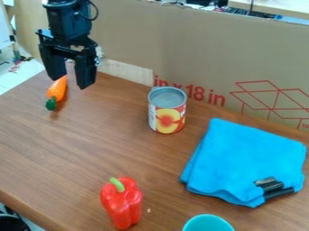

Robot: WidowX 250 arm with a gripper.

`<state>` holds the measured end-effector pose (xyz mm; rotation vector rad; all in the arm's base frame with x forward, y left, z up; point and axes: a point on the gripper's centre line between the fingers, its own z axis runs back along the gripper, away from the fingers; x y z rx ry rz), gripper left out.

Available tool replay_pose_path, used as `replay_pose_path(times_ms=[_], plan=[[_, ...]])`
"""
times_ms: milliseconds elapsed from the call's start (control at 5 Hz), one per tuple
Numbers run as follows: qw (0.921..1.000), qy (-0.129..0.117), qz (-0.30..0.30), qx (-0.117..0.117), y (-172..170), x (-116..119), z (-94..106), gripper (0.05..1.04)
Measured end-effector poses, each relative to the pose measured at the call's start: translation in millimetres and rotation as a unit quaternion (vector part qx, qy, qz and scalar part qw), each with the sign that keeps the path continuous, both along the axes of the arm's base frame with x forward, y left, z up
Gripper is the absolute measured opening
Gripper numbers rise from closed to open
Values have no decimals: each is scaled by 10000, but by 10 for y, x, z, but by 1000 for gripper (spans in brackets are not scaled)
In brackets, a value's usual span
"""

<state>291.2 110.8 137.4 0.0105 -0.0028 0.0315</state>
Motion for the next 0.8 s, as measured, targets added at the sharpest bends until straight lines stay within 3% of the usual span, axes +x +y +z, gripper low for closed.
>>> replay_pose_path(times_ms=[200,400,600,800], plan=[[9999,146,13,-47,-2,-13,-94,1008],[9994,21,-257,214,-181,133,-114,1008],[9959,-413,-789,152,-490,370,10,1008],[9914,-760,-1059,-105,-634,574,-41,1008]])
